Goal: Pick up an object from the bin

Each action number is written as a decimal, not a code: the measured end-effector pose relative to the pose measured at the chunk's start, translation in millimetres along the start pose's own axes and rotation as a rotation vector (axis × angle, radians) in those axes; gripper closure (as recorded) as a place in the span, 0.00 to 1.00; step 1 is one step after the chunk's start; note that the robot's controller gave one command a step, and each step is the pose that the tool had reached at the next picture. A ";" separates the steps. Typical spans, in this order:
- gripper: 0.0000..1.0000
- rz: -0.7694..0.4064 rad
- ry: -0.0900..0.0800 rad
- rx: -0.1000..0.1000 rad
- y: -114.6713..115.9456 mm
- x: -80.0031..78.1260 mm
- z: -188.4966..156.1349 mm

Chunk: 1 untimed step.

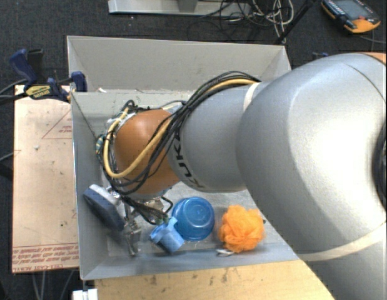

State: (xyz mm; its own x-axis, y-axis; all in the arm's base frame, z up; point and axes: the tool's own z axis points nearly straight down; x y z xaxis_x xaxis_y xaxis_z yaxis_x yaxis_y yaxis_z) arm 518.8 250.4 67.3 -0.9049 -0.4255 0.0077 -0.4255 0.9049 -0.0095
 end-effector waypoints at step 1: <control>1.00 -0.176 -0.017 -0.006 -2.7 -4.8 -6.0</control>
Offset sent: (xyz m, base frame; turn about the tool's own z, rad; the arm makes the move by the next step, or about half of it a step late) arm 0.0000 0.0000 0.0000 0.0000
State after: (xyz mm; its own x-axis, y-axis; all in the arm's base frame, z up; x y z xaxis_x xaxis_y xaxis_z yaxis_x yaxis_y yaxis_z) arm 524.3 250.1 73.3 -0.8164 -0.5774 -0.0084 -0.5774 0.8164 -0.0033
